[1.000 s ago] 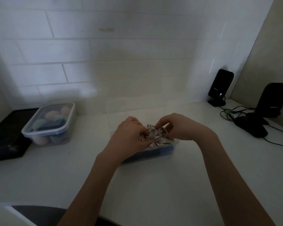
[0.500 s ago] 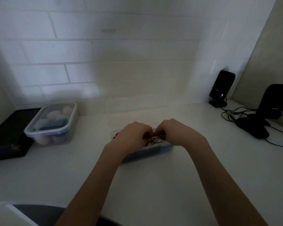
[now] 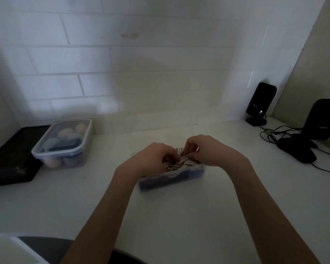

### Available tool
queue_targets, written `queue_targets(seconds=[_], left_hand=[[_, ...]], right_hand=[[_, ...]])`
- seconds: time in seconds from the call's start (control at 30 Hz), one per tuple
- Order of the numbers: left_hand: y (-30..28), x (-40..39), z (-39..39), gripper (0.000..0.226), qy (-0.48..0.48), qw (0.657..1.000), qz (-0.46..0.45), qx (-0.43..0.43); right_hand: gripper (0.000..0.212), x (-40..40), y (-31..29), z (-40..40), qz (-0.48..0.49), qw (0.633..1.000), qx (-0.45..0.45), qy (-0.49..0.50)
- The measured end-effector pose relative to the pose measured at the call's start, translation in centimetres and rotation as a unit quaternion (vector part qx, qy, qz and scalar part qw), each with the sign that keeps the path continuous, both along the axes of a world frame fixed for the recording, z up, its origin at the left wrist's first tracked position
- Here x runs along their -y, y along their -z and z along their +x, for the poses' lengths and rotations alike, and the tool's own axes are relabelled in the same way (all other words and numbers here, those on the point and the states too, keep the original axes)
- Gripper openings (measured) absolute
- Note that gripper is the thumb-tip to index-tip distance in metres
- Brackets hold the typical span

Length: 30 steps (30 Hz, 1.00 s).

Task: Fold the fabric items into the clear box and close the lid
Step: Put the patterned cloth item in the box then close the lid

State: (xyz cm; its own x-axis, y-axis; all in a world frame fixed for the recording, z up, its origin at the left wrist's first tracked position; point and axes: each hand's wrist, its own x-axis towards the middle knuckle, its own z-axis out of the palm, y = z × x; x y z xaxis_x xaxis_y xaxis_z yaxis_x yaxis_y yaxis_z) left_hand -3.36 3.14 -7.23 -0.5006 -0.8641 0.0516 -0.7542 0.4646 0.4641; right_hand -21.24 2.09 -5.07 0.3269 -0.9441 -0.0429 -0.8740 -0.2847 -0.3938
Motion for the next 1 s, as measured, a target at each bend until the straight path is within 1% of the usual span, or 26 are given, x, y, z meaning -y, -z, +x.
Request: queue_targets(seconds=[0.07,0.1,0.13,0.17,0.33,0.43,0.53,0.6,0.7,0.77,0.83,0.9,1.0], left_hand=[[0.1,0.0,-0.1,0.033,-0.002,1.0,0.001,0.005],[0.1,0.0,-0.1,0.032,-0.003,1.0,-0.002,0.01],[0.1,0.0,-0.1,0.032,-0.004,1.0,-0.005,0.015],[0.1,0.0,-0.1,0.032,-0.005,1.0,-0.005,0.015],[-0.6,-0.3,0.8,0.034,-0.006,1.0,0.022,0.001],[-1.0,-0.5,1.3,0.027,-0.057,0.998,-0.017,-0.007],[-0.8,-0.5,0.6,0.016,-0.105,0.993,-0.052,0.033],[-0.6,-0.5,0.0,0.01,-0.119,0.991,-0.042,0.049],[-0.4,-0.3,-0.1,0.01,-0.132,0.989,-0.031,0.053],[-0.4,-0.3,0.0,0.009,-0.13,0.99,-0.026,0.047],[-0.4,-0.4,0.1,0.009,-0.124,0.991,-0.023,0.041],[-0.4,-0.5,0.1,0.01,-0.119,0.992,-0.023,0.04],[-0.4,-0.6,0.0,0.01,-0.117,0.992,-0.022,0.04]], right_hand=[[0.036,-0.3,-0.6,-0.1,0.025,0.999,0.029,-0.01],[0.046,-0.4,-0.7,-0.1,0.031,0.999,0.027,-0.017],[0.051,-0.5,-0.7,0.2,0.032,0.999,0.015,-0.024],[0.051,-0.4,-0.7,0.4,0.031,0.999,-0.001,-0.031],[0.031,0.6,0.4,1.9,0.002,0.996,-0.092,-0.02],[0.022,1.2,1.0,2.1,-0.018,0.994,-0.109,0.015],[0.028,1.6,0.9,2.4,-0.016,0.992,-0.116,0.038],[0.022,1.6,0.8,2.7,-0.035,0.99,-0.127,0.039],[0.014,1.2,0.3,2.2,-0.068,0.986,-0.147,0.046],[0.018,0.8,-0.1,1.3,-0.066,0.984,-0.16,0.033],[0.023,0.4,-0.3,0.7,-0.09,0.979,-0.183,0.02],[0.024,0.0,-0.3,0.5,-0.127,0.969,-0.21,0.033],[0.024,0.1,-0.2,0.8,-0.117,0.965,-0.227,0.055]])
